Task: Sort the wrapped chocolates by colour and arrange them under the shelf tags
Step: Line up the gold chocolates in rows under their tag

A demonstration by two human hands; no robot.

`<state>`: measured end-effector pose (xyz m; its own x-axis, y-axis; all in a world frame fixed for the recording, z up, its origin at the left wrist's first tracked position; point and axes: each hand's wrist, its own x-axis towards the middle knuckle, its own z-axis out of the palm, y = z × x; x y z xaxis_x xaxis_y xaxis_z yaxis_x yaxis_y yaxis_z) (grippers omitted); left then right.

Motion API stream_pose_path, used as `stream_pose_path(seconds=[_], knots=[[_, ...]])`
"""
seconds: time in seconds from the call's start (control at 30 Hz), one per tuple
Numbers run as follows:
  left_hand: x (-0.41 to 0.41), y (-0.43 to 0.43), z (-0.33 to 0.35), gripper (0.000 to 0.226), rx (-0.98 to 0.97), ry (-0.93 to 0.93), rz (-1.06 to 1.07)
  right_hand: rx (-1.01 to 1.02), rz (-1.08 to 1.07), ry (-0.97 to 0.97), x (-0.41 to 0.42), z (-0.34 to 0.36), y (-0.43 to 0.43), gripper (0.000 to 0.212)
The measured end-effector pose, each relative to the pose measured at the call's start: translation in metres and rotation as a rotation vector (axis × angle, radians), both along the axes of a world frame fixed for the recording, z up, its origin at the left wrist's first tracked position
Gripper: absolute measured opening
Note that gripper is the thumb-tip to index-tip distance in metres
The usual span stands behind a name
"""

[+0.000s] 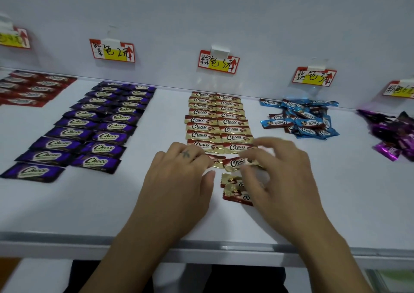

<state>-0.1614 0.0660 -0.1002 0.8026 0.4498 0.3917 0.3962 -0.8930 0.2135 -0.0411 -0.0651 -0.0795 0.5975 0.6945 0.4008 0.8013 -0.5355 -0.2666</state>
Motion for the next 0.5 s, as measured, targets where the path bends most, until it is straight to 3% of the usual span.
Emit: stream_pose_path(seconds=[0.1,0.5], knots=[[0.0,0.0,-0.002,0.028,0.01,0.012,-0.002,-0.054,0.148,0.048,-0.003,-0.008,-0.002,0.036],[0.002,0.001,-0.005,0.028,0.009,-0.022,-0.002,-0.128,0.137,0.034,-0.005,-0.013,0.0,0.053]])
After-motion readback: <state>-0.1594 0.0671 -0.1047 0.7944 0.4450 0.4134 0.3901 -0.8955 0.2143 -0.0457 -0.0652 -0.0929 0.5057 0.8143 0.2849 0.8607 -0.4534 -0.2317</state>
